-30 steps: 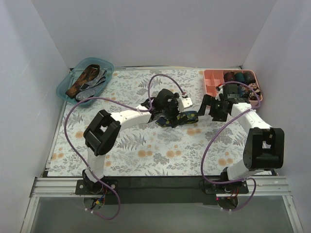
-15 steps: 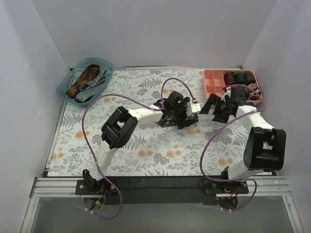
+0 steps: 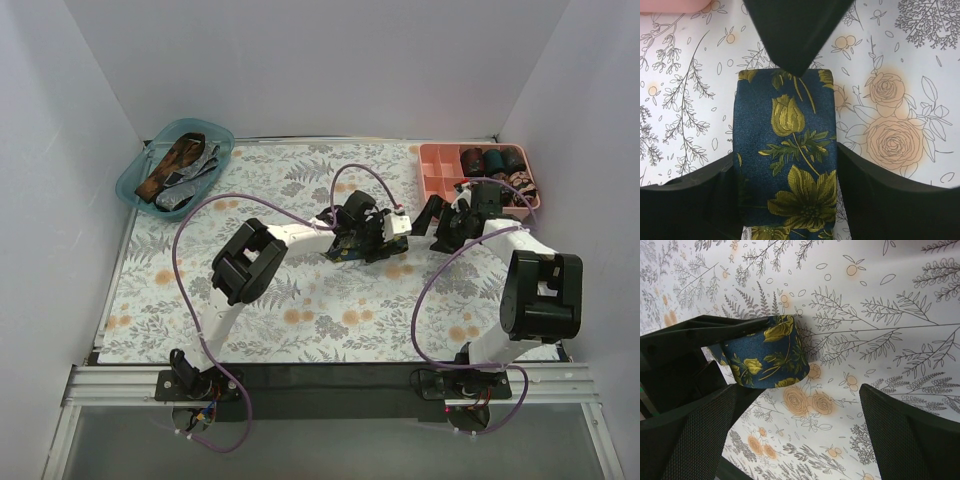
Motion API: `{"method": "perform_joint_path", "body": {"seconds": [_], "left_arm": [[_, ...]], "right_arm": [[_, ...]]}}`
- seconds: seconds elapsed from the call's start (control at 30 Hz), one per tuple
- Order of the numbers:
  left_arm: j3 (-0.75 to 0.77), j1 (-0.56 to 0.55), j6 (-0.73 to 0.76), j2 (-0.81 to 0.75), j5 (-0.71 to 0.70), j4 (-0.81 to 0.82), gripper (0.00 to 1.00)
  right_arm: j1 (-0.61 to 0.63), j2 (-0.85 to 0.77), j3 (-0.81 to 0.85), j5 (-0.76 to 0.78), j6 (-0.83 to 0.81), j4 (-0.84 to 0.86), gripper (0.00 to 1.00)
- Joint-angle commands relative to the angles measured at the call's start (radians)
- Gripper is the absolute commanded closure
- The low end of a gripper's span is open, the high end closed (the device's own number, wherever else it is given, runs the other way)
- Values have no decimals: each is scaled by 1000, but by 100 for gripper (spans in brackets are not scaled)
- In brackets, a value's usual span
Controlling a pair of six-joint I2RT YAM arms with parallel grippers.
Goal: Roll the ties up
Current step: Roll the tie
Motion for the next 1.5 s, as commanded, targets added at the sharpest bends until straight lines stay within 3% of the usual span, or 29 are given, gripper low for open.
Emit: {"method": "perform_joint_path", "body": {"seconds": [0.0, 0.2, 0.43, 0.73, 1.03, 1.23, 1.47], "left_arm": [[-69, -1, -21, -18, 14, -24, 43], [-192, -1, -155, -70, 28, -7, 50], [-325, -9, -327, -141, 14, 10, 52], [-350, -33, -444, -150, -93, 3, 52], [-339, -75, -458, -112, -132, 11, 51], [-351, -92, -476, -102, -146, 22, 51], [-367, -105, -504, -89, -153, 29, 51]], "right_arm": [[-6, 26, -14, -46, 16, 86, 5], [0, 103, -37, -148, 34, 203, 6], [58, 147, -84, -222, 31, 350, 5], [98, 134, -167, -302, 43, 412, 7], [103, 173, -203, -325, 25, 418, 13], [106, 222, -215, -342, 49, 479, 25], [118, 249, -224, -351, 57, 522, 53]]}}
